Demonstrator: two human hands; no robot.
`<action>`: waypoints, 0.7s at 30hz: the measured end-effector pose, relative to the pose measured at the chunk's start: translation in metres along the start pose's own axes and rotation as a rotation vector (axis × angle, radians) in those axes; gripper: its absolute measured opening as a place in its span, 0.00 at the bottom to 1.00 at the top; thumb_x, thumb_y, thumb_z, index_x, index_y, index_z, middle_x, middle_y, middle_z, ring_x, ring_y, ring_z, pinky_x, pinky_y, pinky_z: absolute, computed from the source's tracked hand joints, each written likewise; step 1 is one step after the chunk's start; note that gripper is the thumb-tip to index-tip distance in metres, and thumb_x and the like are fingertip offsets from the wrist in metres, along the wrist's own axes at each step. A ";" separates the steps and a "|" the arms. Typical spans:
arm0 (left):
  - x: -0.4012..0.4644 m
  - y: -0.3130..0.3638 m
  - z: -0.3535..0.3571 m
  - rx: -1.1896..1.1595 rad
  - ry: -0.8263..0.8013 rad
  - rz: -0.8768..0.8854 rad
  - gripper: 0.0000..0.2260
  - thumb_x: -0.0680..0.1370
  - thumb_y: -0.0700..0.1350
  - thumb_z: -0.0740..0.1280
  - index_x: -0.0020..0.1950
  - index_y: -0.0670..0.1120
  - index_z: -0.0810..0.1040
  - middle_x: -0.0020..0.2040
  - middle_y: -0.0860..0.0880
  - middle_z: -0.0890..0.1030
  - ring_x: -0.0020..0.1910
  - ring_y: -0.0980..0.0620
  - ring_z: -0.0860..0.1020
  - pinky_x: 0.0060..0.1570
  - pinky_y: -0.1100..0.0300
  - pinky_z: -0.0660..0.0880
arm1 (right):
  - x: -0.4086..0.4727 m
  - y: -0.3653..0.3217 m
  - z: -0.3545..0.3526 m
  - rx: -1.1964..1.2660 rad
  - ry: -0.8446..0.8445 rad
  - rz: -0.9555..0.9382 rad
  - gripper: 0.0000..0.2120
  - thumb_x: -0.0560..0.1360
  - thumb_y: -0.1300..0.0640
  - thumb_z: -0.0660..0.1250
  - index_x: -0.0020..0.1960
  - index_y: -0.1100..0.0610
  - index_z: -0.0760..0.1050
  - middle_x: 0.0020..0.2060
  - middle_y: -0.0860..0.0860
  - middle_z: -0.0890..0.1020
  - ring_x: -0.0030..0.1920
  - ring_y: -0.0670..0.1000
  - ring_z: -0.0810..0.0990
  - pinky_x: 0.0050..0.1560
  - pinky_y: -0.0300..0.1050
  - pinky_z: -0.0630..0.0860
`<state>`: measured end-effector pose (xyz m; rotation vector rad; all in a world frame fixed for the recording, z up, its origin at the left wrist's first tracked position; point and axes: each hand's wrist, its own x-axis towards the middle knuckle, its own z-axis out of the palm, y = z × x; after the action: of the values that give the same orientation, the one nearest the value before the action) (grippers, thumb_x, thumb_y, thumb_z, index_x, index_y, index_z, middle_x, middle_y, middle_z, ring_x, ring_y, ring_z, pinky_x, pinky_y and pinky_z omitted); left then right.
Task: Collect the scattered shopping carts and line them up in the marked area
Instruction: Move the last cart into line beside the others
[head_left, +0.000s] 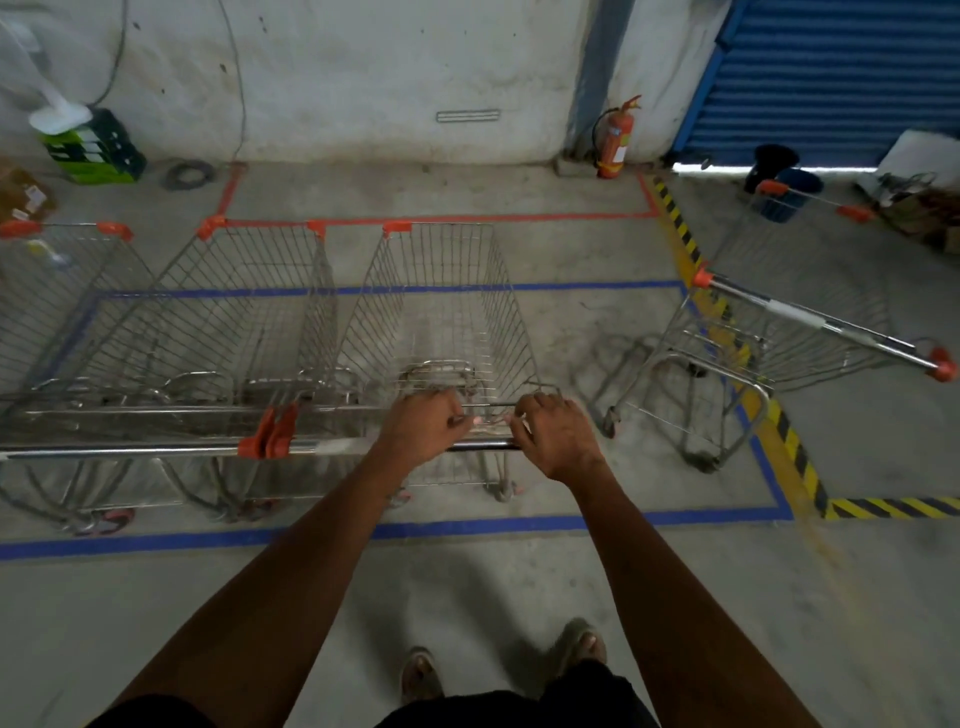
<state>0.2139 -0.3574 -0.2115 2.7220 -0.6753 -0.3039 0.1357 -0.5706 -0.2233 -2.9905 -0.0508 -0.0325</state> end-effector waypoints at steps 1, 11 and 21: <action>0.006 0.018 0.003 -0.026 0.031 0.032 0.17 0.78 0.66 0.64 0.52 0.54 0.79 0.45 0.54 0.84 0.44 0.54 0.82 0.50 0.52 0.81 | -0.003 0.010 -0.003 0.008 0.031 0.001 0.18 0.85 0.44 0.53 0.61 0.53 0.76 0.56 0.52 0.81 0.58 0.54 0.79 0.59 0.51 0.73; 0.085 0.225 0.061 -0.102 0.161 0.242 0.05 0.78 0.50 0.68 0.53 0.51 0.78 0.49 0.52 0.83 0.50 0.52 0.82 0.49 0.56 0.79 | -0.046 0.185 -0.038 0.025 0.112 0.121 0.10 0.83 0.52 0.59 0.57 0.55 0.77 0.52 0.53 0.80 0.55 0.56 0.78 0.56 0.51 0.72; 0.180 0.400 0.109 -0.081 0.129 0.310 0.15 0.78 0.53 0.69 0.62 0.48 0.77 0.58 0.50 0.82 0.58 0.48 0.81 0.58 0.52 0.78 | -0.091 0.402 -0.087 -0.028 0.083 0.336 0.18 0.79 0.54 0.63 0.68 0.56 0.75 0.62 0.54 0.79 0.65 0.57 0.76 0.65 0.52 0.70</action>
<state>0.1731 -0.8072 -0.1939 2.4861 -1.0066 -0.0791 0.0575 -0.9836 -0.1992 -2.9780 0.4636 -0.1201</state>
